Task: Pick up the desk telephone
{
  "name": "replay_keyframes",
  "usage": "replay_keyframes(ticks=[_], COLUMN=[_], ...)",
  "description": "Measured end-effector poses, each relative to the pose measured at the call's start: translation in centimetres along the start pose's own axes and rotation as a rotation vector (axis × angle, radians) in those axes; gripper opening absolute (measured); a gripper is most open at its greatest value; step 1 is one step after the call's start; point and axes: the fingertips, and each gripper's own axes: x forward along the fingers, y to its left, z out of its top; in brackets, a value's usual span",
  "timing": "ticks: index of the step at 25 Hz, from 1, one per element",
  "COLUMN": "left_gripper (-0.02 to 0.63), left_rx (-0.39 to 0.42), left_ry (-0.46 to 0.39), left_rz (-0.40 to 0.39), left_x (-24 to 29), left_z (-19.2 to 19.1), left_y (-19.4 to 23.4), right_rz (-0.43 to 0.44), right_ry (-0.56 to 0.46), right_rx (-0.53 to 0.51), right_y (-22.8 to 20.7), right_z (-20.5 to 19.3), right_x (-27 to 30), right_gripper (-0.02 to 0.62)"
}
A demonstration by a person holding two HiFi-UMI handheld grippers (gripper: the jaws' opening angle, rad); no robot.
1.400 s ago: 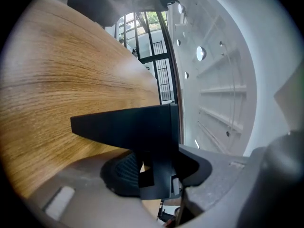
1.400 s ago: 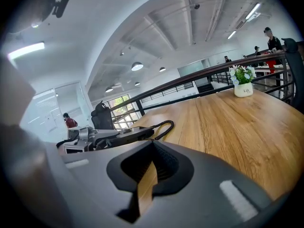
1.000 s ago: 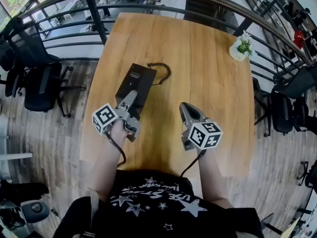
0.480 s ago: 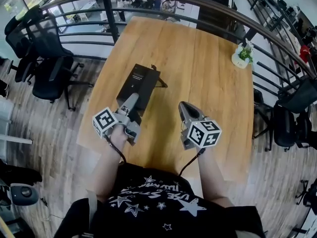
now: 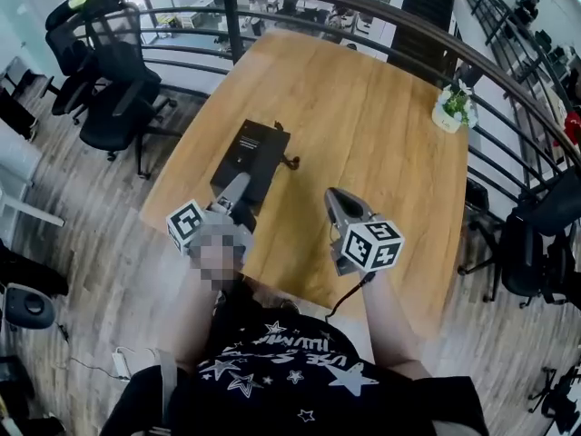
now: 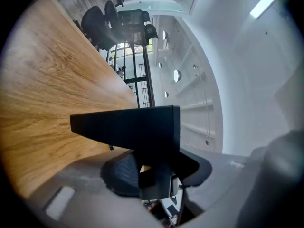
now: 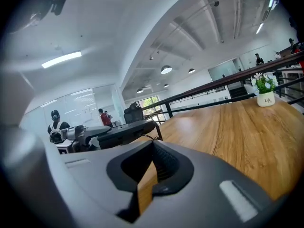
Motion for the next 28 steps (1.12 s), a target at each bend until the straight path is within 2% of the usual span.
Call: replay_keyframes(ticks=[6, 9, 12, 16, 21, 28], left_gripper=[0.189, 0.189, 0.189, 0.189, 0.189, 0.189], left_rx=[0.007, -0.005, -0.018, 0.008, 0.023, 0.023], left_ry=[-0.081, -0.107, -0.119, -0.122, -0.129, -0.151], left_rz=[0.022, 0.021, 0.015, 0.032, -0.012, -0.028], left_x=[-3.3, -5.2, -7.0, -8.9, -12.6, -17.8], left_z=[-3.0, -3.0, -3.9, -5.7, -7.3, -9.1], left_y=[-1.2, -1.4, -0.9, -1.2, -1.2, -1.5], right_rz=[0.09, 0.105, 0.123, 0.135, 0.166, 0.194], right_ry=[0.019, 0.039, 0.039, 0.045, 0.055, 0.079], right_rx=[0.005, 0.001, -0.003, 0.01, -0.027, -0.044], right_y=[0.5, 1.7, 2.4, 2.7, 5.4, 9.4], right_z=[-0.2, -0.4, -1.3, -2.5, -5.0, -7.2], right_x=[-3.2, -3.2, -3.6, -4.7, -6.0, -7.7], right_gripper=[0.002, 0.0, 0.0, 0.0, 0.0, 0.0])
